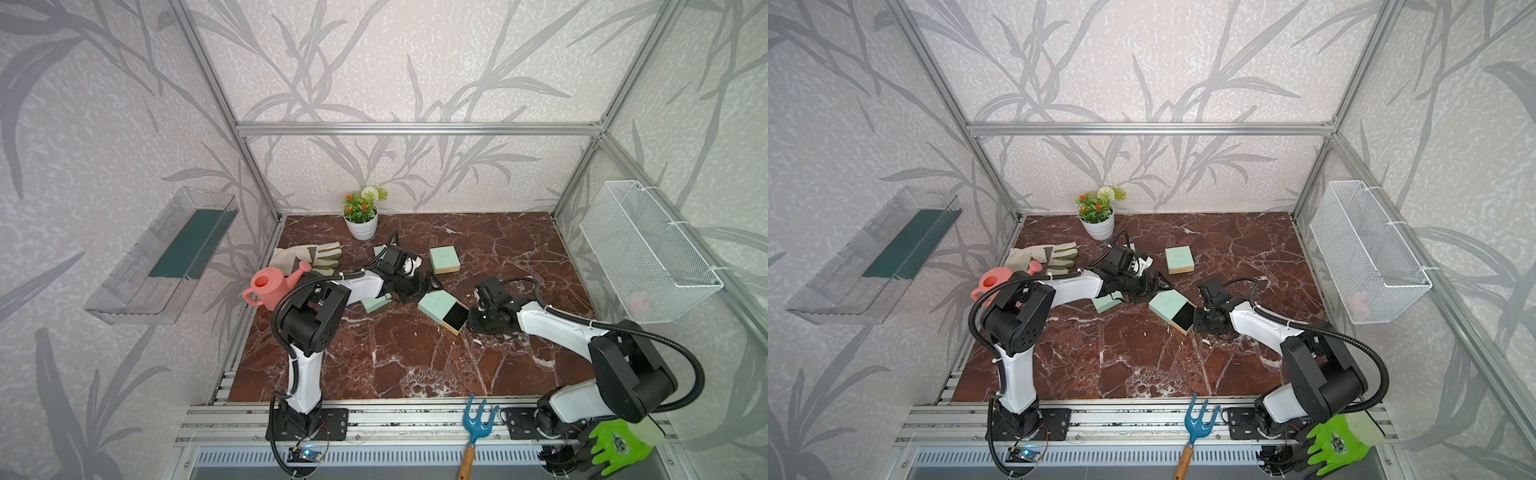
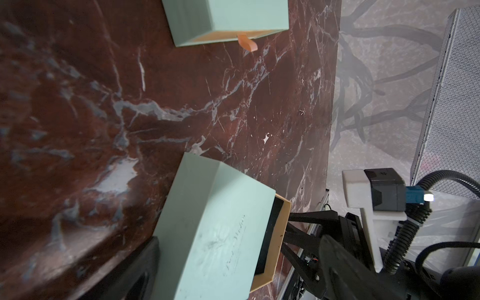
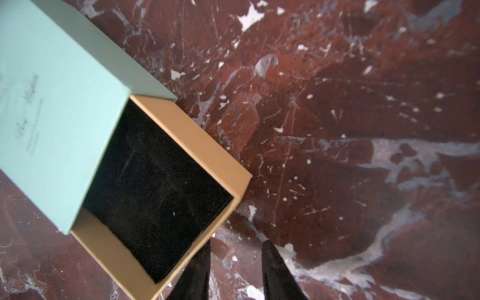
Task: Take out the earrings from the drawer-style jewelry box
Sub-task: Close the drawer of the jewelry box.
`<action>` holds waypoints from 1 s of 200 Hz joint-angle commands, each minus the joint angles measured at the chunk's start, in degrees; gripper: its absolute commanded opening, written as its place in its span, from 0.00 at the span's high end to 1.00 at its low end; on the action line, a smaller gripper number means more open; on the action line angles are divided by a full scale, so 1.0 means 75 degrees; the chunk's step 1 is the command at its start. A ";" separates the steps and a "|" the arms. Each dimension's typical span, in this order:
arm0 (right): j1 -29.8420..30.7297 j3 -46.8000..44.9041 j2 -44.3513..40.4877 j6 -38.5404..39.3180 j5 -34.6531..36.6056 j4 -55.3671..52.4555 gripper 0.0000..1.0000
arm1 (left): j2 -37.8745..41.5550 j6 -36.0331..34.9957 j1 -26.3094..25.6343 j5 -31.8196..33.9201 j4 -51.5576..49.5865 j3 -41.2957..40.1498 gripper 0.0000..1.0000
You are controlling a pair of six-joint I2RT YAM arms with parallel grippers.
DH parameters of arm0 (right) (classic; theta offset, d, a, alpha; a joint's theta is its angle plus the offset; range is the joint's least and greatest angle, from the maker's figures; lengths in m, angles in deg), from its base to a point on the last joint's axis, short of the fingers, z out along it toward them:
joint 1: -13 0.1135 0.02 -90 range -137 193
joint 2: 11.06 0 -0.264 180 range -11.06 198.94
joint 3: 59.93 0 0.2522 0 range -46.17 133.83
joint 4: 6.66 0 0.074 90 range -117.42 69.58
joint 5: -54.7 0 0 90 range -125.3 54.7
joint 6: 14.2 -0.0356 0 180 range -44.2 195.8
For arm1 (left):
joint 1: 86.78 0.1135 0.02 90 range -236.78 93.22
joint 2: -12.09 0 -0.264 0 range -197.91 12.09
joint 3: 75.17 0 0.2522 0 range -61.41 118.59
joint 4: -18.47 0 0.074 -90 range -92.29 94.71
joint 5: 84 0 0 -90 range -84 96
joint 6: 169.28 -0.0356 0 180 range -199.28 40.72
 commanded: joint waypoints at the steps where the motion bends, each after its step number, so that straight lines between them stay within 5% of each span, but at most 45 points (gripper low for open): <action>1: 0.0029 0.0184 0.0050 -0.0010 -0.0175 0.0143 0.65 | -0.0086 0.0163 0.0008 -0.0359 0.0306 -0.0100 0.05; 200: 0.0248 0.0851 0.1127 -0.0347 -0.0619 0.1308 0.61 | -0.0304 0.0502 -0.0217 -0.0586 0.0724 0.0011 0.05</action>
